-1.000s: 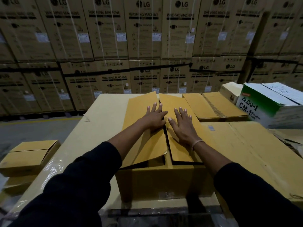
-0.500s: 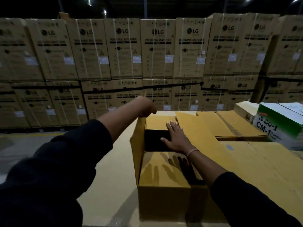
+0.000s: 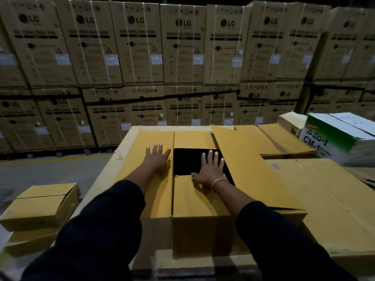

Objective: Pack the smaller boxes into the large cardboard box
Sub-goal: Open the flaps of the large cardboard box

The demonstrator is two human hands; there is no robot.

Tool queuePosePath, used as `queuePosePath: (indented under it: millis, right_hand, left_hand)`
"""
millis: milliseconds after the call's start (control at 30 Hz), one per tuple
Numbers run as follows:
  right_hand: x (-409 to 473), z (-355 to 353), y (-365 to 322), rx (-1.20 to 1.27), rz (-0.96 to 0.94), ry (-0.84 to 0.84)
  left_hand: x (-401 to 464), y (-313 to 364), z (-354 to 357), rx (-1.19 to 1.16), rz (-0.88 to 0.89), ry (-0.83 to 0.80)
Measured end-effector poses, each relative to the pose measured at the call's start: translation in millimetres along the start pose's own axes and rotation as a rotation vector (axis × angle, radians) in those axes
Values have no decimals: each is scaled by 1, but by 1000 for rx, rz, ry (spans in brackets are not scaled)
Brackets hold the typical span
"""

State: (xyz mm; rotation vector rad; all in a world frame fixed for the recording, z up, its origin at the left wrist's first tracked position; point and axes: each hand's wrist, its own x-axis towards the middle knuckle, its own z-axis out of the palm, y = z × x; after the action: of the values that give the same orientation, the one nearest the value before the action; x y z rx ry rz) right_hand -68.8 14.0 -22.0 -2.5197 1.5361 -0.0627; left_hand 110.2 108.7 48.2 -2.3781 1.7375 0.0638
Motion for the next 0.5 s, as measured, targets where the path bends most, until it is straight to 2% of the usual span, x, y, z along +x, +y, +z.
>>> queuePosePath:
  millis: [200,500]
  right_hand:
    - [0,-10,16,-290,94,176]
    - [27,-70,98,-610,196,349]
  left_hand:
    - [19,-10,46,-150,80,91]
    - [73,4,46,-339,237,145]
